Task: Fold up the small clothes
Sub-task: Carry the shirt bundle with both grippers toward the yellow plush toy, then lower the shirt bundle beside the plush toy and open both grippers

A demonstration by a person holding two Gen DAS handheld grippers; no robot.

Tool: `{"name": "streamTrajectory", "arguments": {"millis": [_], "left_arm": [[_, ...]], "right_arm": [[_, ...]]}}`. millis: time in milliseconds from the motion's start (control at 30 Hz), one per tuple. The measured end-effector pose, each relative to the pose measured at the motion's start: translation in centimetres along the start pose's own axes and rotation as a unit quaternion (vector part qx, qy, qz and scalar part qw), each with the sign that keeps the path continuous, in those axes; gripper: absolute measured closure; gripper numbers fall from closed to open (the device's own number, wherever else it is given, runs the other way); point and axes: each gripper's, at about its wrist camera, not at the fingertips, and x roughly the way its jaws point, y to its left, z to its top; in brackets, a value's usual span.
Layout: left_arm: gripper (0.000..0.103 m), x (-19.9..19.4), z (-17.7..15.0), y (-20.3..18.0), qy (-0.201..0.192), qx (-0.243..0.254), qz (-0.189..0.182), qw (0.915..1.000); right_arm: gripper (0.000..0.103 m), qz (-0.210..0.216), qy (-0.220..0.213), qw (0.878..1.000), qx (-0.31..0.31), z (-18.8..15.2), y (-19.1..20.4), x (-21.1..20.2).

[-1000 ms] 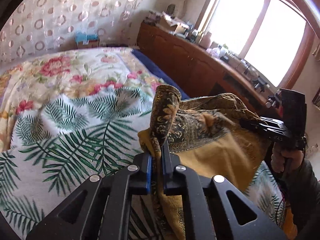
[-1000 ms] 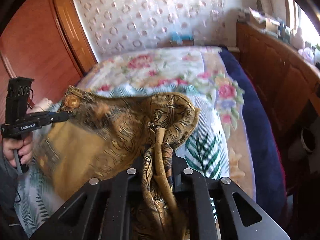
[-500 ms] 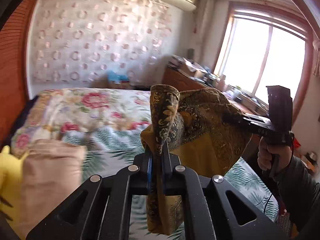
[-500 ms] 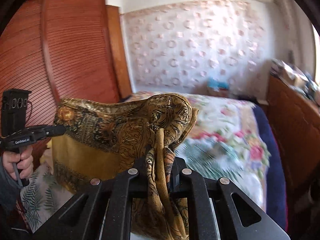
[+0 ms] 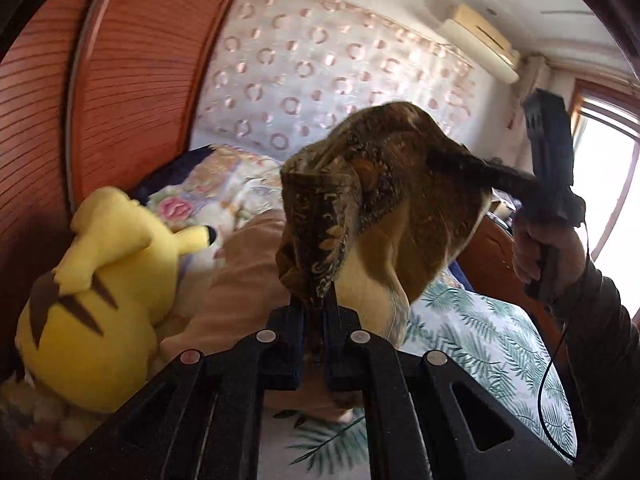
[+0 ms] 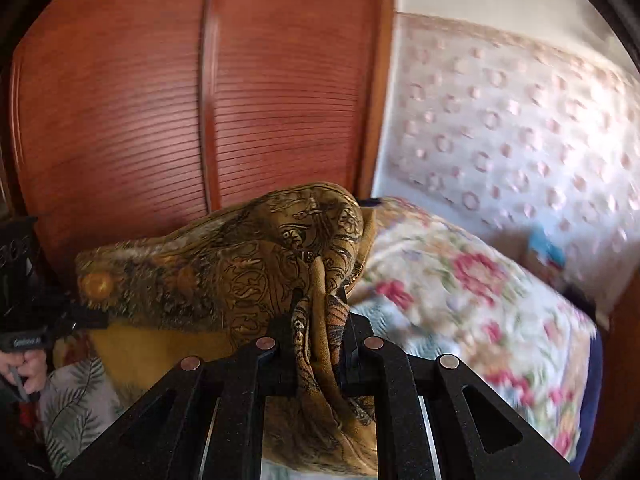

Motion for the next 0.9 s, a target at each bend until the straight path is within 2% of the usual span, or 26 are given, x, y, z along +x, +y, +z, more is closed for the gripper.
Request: {"name": "streamTrajectory", "arguments": {"millis": [167,267,300,333,367,433,533,633,700,733,900], "left_arm": [[0.095,0.8,-1.0,2.1,0.016,-0.030,0.010,0.9994],[0.095,1.3,-1.1,2.5,0.026,-0.027,0.021,0.9991],[0.095,1.4,-1.3,2.5,0.028,-0.025,0.025,0.9990],[0.095,1.6,-1.4,2.5,0.031,-0.026,0.028,0.9988],[0.095,1.3,-1.5,2.8,0.033,-0.026,0.029,0.9987],[0.095,1.2,-1.8,3.0,0.036,-0.026,0.034,0.9984],[0.095,1.1,-2.0,3.0,0.043,-0.019,0.043,0.9980],[0.095,1.1,-2.0,2.8,0.046,-0.012,0.050,0.9976],[0.089,0.8,-1.8,2.6,0.044,0.003,0.061,0.9972],[0.083,0.7,-1.8,2.4,0.042,0.011,0.065,0.9969],[0.042,-0.3,-1.6,1.3,0.035,0.053,0.063,0.9960]], "right_arm": [[0.090,0.007,0.018,0.999,-0.036,2.6,0.3,6.4],[0.086,-0.009,0.049,0.999,-0.011,3.5,-0.8,9.5],[0.074,-0.014,0.052,0.999,0.006,3.9,-1.4,10.1],[0.060,-0.025,0.051,0.998,0.020,4.2,-1.9,10.4],[0.056,-0.044,0.045,0.998,0.032,4.4,-2.3,10.5],[0.053,-0.060,0.020,0.997,0.048,4.2,-2.1,9.2],[0.048,-0.069,0.022,0.996,0.046,3.0,-2.1,8.9],[0.048,-0.038,0.038,0.996,0.066,0.9,-1.3,8.7],[0.048,-0.025,0.045,0.995,0.081,-0.8,-1.2,8.8],[0.048,-0.022,0.046,0.995,0.088,-1.6,-1.2,8.7],[0.048,-0.023,0.045,0.992,0.117,-4.8,-0.8,5.8]]}}
